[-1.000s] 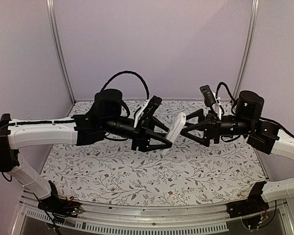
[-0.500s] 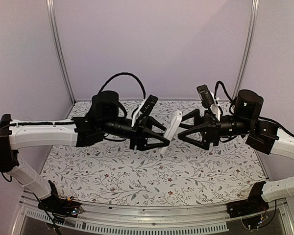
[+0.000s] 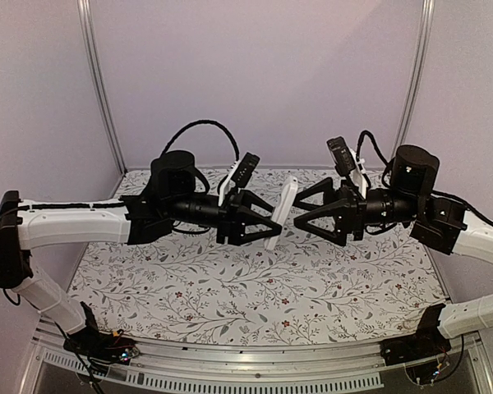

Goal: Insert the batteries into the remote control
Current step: Pass from the left arm to the right

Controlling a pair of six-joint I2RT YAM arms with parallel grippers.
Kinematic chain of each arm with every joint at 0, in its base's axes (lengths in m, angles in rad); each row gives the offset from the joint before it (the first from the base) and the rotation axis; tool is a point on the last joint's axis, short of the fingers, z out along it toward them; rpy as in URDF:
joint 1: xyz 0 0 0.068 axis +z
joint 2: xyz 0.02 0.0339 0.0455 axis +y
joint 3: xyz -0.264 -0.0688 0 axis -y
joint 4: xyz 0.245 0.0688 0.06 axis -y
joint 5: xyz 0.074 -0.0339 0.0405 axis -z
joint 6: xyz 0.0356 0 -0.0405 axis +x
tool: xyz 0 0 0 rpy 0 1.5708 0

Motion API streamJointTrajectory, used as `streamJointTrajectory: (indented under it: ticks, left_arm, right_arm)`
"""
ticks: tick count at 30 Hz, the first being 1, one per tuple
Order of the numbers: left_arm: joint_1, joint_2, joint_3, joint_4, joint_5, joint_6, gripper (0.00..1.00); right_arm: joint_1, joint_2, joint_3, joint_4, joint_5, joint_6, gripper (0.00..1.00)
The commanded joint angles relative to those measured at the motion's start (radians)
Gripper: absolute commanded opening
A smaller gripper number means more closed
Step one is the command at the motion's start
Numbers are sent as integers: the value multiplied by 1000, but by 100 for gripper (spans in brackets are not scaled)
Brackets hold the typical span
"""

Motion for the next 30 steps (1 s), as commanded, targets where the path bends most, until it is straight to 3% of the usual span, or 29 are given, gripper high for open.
streamJointTrajectory:
  ticks: [1, 7, 16, 24, 30]
  left_arm:
    - [-13, 28, 8, 31, 6, -10, 31]
    - [-27, 36, 10, 30, 9, -6, 31]
    - [-31, 4, 1, 12, -13, 15, 31]
    - [-7, -43, -13, -22, -50, 33, 31]
    - [-8, -42, 4, -37, -29, 32, 31]
  right_arm:
    - [8, 25, 33, 1, 8, -17, 79]
    - [9, 41, 42, 0, 40, -11, 71]
    - [8, 33, 32, -44, 135, -22, 75]
    - [8, -44, 19, -159, 178, -46, 84]
    - [7, -55, 19, -189, 226, -46, 96]
